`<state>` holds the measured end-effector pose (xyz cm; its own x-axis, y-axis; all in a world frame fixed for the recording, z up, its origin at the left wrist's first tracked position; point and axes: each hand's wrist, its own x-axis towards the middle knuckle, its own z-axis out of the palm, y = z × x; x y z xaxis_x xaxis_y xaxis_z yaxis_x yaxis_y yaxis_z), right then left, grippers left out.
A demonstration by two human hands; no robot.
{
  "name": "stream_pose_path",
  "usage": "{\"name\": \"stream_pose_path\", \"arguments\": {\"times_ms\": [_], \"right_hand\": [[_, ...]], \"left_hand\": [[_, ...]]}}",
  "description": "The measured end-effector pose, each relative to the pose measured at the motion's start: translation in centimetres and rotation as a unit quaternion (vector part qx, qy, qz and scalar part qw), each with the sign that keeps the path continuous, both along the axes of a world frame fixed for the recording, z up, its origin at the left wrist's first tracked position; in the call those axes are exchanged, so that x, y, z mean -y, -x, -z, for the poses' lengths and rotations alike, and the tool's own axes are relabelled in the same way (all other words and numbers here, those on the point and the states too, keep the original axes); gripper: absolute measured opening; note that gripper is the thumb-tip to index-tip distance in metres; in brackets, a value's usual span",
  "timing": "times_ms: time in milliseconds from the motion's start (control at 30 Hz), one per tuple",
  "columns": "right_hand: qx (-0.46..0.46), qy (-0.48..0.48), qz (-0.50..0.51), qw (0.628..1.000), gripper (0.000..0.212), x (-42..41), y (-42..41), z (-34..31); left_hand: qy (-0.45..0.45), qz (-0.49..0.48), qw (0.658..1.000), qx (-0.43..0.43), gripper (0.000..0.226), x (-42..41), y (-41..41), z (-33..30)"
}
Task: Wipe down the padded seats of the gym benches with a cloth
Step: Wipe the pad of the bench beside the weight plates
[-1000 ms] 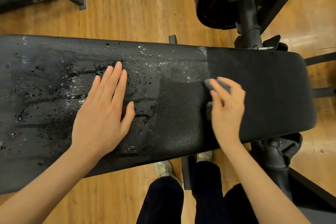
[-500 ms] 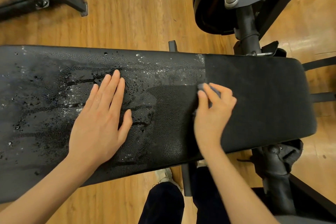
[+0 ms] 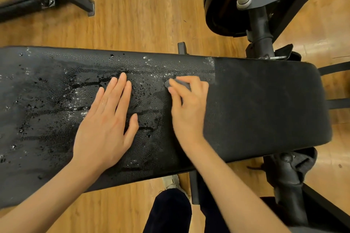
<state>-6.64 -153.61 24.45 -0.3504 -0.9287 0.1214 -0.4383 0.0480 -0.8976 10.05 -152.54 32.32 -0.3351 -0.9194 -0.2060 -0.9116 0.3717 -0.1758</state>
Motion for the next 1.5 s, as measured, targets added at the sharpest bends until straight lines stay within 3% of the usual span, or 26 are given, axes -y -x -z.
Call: {"name": "stream_pose_path", "arguments": {"times_ms": [67,167,233,333,433,600,767,933,1100,1267,1433,1500], "right_hand": [[-0.036,0.026,-0.041,0.998,0.016,0.0,3.0,1.3],[-0.036,-0.058,0.101,0.993,0.018,-1.2,8.8,3.8],[-0.008,-0.092,0.176,0.980,0.017,-0.9,7.5,3.3],[-0.002,-0.041,0.071,0.997,0.015,0.7,0.9,0.6],[-0.020,0.031,-0.064,0.997,0.017,0.9,1.6,0.5],[-0.004,-0.065,0.097,0.993,0.019,0.0,6.9,2.9],[-0.012,-0.028,0.006,1.000,0.019,-3.6,3.5,1.2],[-0.008,-0.043,0.049,0.998,0.016,2.9,4.2,1.7],[-0.013,-0.040,-0.002,0.999,0.018,-4.1,4.3,0.7],[-0.018,-0.034,0.032,0.999,0.013,3.3,4.7,1.5],[-0.002,-0.041,-0.006,0.999,0.018,-4.4,4.4,0.9],[-0.004,-0.032,0.000,0.999,0.017,-2.9,4.7,1.2]], "left_hand": [[-0.003,0.003,1.000,0.001,0.068,0.0,0.0,0.0],[-0.004,0.003,1.000,0.002,0.068,0.0,-0.1,0.1],[0.001,0.000,1.000,0.001,0.068,0.0,-0.1,0.1],[0.000,0.002,1.000,0.002,0.068,-0.1,0.0,0.1],[-0.006,0.001,1.000,0.002,0.068,0.0,0.0,0.0],[-0.002,0.000,1.000,-0.001,0.068,0.0,-0.1,0.0],[-0.003,0.000,1.000,-0.003,0.068,0.0,-0.1,0.1],[-0.001,0.002,1.000,-0.004,0.068,0.0,0.0,0.1],[-0.003,0.000,1.000,-0.004,0.068,0.0,-0.1,0.0],[0.003,0.005,1.000,-0.004,0.068,0.0,0.0,0.1],[-0.001,0.002,1.000,-0.005,0.068,-0.1,-0.2,0.0],[-0.001,0.003,1.000,-0.004,0.068,-0.1,-0.2,0.0]]}}
